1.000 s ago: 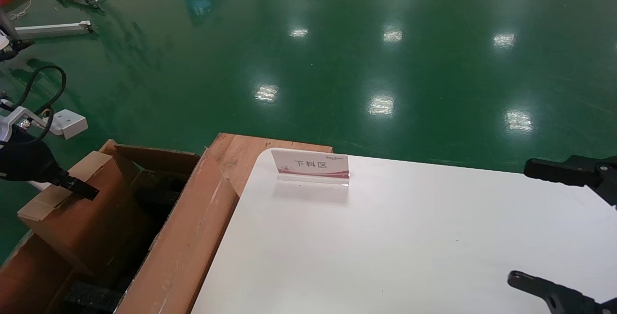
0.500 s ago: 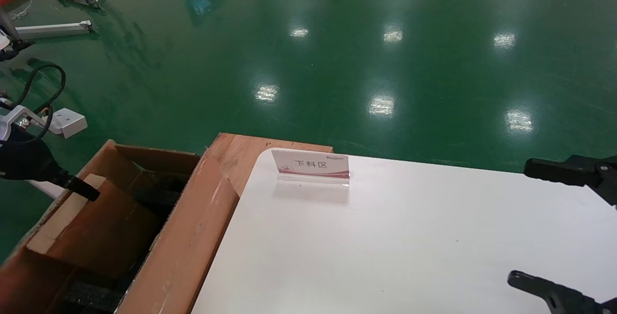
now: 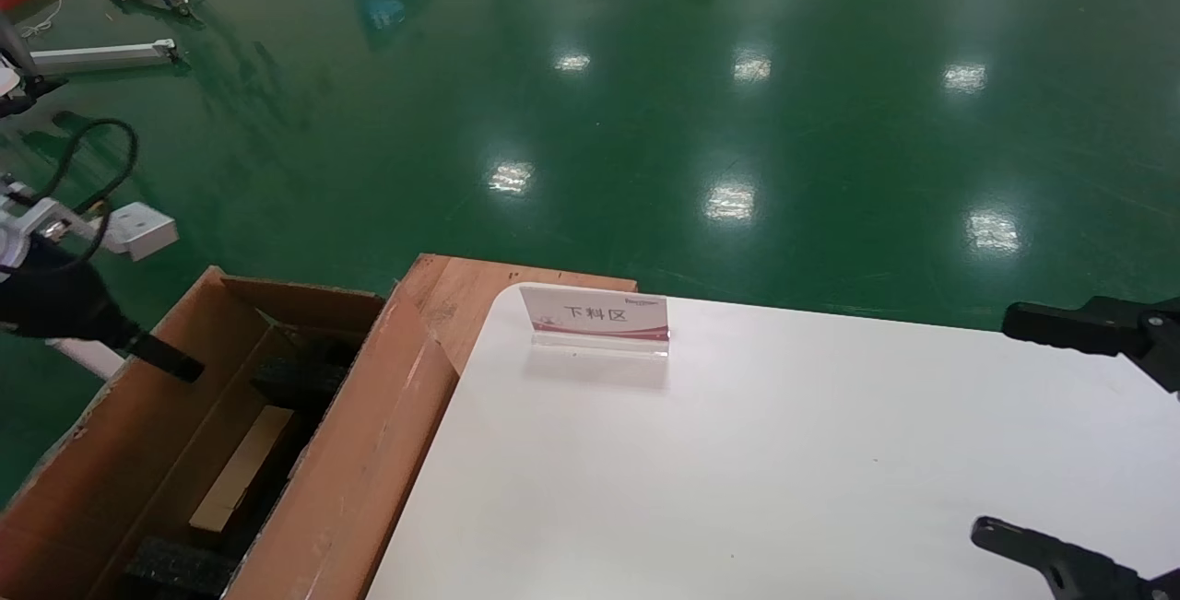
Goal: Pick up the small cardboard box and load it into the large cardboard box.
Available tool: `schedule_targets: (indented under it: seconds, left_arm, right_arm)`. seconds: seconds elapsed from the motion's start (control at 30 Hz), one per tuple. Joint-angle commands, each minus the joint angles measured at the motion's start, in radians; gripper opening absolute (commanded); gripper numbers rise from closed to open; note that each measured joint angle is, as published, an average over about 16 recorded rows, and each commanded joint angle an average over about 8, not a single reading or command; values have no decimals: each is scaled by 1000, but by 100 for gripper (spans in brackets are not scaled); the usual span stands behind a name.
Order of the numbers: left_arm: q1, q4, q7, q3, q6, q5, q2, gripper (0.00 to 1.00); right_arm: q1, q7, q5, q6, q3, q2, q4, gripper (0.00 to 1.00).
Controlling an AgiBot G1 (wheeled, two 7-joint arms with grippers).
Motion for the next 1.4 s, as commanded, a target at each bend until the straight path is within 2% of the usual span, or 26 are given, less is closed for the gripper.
schedule_targets:
  seconds: [0.03, 0.4, 0.73, 0.9, 1.4]
  left_arm:
    - [-9, -11, 22, -5, -6, -2, 2, 100]
    - [-139, -271, 244, -145, -98, -138, -42, 100]
    - [-172, -469, 309, -211, -192, -167, -81, 100]
    - [-106, -512, 324, -305, -175, -181, -84, 100]
    - [225, -619, 382, -732, -49, -233, -71, 100]
  right_arm:
    - [0, 0, 0, 0, 0, 0, 0, 100]
    - [0, 0, 0, 0, -1, 0, 0, 100]
    - [0, -1, 0, 0, -1, 0, -1, 100]
    - [0, -1, 0, 0, -1, 1, -1, 100]
    - [1, -1, 0, 0, -1, 1, -2, 100]
